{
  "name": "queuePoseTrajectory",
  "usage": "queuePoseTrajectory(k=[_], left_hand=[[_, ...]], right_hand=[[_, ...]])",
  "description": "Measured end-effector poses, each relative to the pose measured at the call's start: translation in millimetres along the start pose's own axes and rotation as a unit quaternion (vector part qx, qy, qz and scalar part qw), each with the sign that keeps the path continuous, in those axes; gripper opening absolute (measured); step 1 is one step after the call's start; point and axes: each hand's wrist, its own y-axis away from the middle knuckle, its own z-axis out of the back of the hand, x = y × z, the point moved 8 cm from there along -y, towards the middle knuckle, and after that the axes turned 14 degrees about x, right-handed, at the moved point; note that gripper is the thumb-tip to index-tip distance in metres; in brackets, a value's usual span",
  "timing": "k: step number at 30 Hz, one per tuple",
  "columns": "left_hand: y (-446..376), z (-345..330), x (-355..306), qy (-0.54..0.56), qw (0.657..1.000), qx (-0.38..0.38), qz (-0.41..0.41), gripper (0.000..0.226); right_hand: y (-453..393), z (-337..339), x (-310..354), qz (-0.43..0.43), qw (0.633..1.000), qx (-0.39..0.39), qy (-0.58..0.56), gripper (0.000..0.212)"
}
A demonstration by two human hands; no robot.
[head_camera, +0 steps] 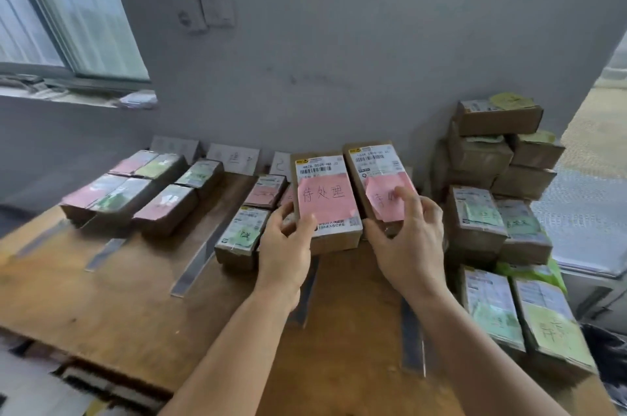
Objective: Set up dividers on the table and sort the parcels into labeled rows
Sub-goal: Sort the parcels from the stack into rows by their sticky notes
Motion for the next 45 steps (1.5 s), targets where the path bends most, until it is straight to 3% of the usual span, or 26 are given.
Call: queuePoseTrajectory(k=[4, 14, 20, 27, 34, 45], left_hand=[[17.0, 66.0, -11.2, 0.006, 1.0, -0.018, -0.006, 0.02], [49.4, 224.6, -43.9, -0.009, 1.0, -0.022, 0.012, 0.04], [57.7, 289.5, -55.3, 0.009, 1.0, -0.02, 0.014, 0.023], [46.6, 347.6, -54.4, 0.017, 0.998, -0.05, 0.022, 0.045], [1.8, 394.2, -55.0, 0.019, 0.998, -0.054, 0.037, 0.043], [-68.1, 481.7, -65.8, 0.009, 0.993, -0.101, 0.059, 0.04]], right_hand=[[13.2, -43.9, 46.6, 0.014, 1.0, 0.008, -0.011, 0.061], [39.3, -161.0, 158.8, 0.037, 0.999, 0.035, -0.001, 0.06], [43.6, -212.5, 205.9, 0.057, 0.997, 0.058, 0.0, 0.061], [27.1, -264.7, 232.3, 0.067, 0.995, 0.077, 0.001, 0.064], [-14.1, -312.6, 245.3, 0.08, 0.995, 0.057, -0.025, 0.08], [-91.2, -408.1, 276.2, 0.063, 0.99, 0.12, -0.042, 0.073]])
